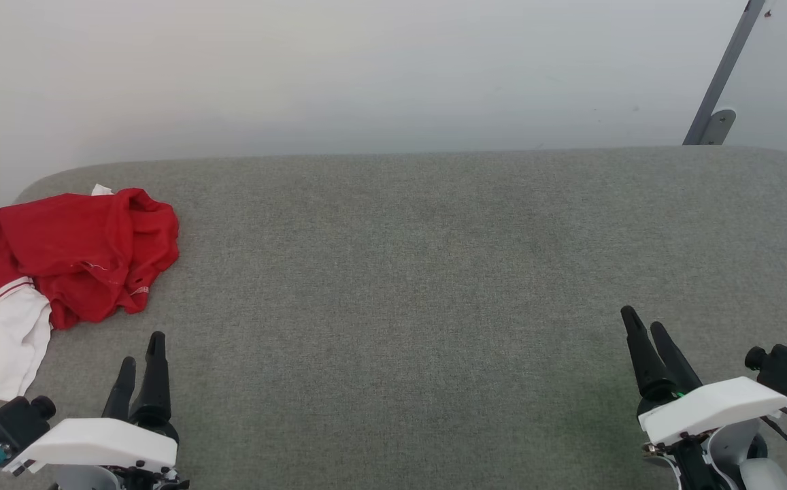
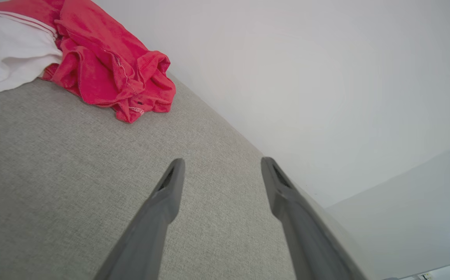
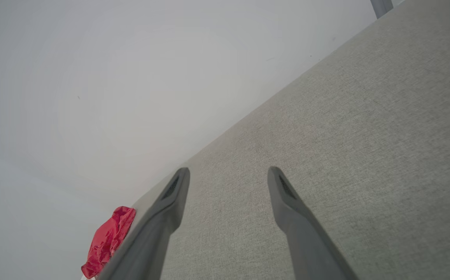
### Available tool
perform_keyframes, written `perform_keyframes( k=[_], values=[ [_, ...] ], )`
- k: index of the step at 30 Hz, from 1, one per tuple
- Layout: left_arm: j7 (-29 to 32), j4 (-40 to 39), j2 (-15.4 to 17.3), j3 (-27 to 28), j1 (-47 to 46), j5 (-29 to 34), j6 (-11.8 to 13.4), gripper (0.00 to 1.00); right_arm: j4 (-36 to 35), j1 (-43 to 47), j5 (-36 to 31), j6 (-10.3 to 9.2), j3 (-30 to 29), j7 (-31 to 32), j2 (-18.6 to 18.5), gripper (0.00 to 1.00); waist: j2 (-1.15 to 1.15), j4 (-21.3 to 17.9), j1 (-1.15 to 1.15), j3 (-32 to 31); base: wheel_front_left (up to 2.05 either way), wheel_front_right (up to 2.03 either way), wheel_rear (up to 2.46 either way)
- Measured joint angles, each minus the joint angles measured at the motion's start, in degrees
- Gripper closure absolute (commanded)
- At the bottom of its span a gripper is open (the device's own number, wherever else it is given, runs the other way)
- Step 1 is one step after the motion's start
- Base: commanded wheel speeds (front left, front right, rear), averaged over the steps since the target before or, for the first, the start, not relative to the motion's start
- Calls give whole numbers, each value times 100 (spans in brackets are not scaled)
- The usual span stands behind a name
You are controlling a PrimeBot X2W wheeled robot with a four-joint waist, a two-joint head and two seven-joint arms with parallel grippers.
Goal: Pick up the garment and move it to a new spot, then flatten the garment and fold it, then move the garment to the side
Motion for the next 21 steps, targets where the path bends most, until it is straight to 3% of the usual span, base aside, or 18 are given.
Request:
perform_keyframes(
  k=[21],
  values=[
    [-325, -32, 45, -34, 116, 1050, -242, 0, -54, -3, -1228, 0, 60, -236, -70, 0, 0, 11, 0, -27, 0, 0, 0]
  ],
)
